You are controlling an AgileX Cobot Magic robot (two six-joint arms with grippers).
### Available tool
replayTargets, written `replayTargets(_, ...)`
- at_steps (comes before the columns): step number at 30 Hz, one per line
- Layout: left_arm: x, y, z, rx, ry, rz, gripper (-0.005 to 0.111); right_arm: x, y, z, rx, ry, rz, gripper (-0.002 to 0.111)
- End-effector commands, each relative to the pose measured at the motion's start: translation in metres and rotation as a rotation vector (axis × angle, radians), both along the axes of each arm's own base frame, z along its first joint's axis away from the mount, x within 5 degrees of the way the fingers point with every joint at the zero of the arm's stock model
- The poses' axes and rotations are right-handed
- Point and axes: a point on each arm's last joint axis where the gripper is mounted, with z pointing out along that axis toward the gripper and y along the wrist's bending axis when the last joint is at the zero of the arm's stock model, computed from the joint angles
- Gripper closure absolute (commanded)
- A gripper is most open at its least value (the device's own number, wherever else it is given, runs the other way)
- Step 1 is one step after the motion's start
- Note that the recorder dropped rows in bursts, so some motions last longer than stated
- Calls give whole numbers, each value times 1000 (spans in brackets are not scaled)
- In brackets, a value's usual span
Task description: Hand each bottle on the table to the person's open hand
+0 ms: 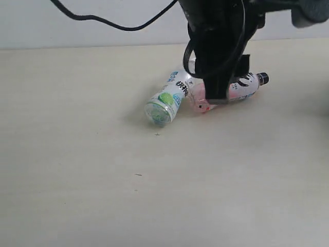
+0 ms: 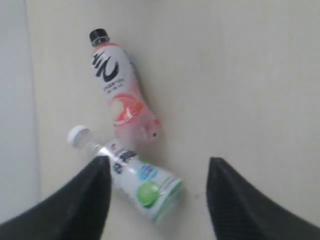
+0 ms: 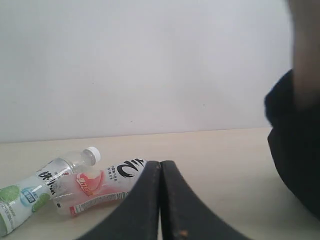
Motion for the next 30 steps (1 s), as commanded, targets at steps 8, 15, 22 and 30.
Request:
replayTargets(8,-21,38,52,-499,445,54,106,0,0,-1,-3,-5,-4,108)
replayTargets(15,-47,73,46,-741,410,89,106,0,0,-1,-3,-5,-4,108)
replayTargets(22,-87,119,0,-975,328,178,106,0,0,-1,-3,-5,-4,108)
replayTargets(30,-145,184,-50,-1072,213,228,106,0,0,-1,-3,-5,-4,108)
